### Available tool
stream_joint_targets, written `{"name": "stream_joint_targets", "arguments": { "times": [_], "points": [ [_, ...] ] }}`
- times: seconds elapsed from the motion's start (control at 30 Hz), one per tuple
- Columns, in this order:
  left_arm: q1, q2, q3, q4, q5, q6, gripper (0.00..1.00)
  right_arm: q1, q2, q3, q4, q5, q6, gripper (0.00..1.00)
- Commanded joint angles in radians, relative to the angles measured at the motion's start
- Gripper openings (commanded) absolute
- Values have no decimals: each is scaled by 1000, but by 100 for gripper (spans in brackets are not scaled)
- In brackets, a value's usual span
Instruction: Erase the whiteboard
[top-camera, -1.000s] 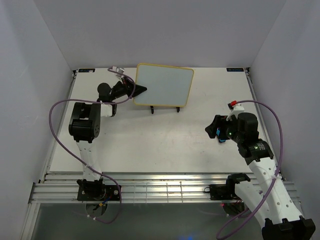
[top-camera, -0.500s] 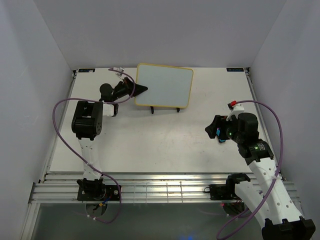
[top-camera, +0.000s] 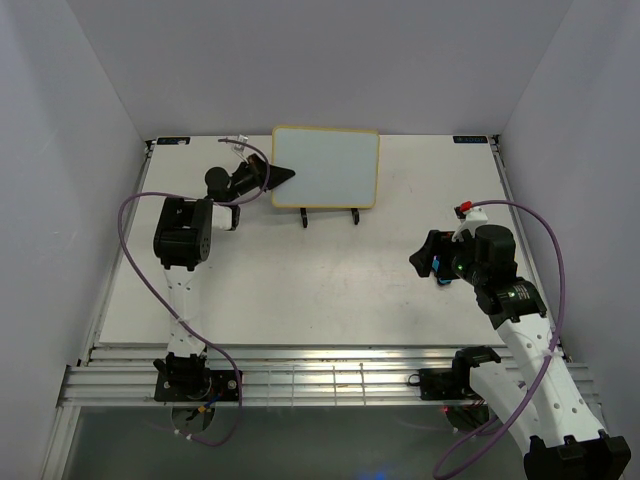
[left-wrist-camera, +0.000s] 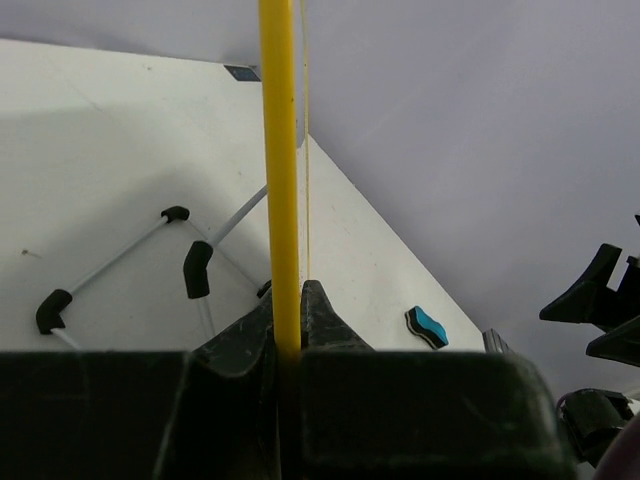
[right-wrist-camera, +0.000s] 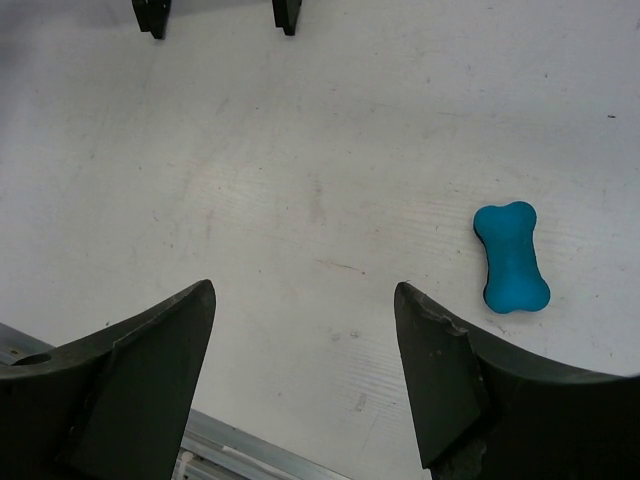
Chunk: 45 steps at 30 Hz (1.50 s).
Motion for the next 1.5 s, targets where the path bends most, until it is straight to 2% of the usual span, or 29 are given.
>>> {"name": "stream_joint_targets", "arguments": {
  "times": [0.0,0.3,0.6,0.97,1.27,1.47],
  "points": [
    [2,-23,38,316,-15,-20,0,2,-8,12,15,-13,-20,78],
    [2,17,9,364,8,-7,0,5,3,6,33,-44,-20,78],
    [18,97,48,376,52,7,0,4,0,-3,51,-78,-24,79],
    [22,171,173,381,104,67,0,10,1,-9,64,-113,-26,79],
    [38,215,192,382,147,167,0,14,-14,-9,79,-142,-27,80],
    [48,267,268,381,219,196,0,14,-39,-20,82,-151,-27,80]
  ]
}}
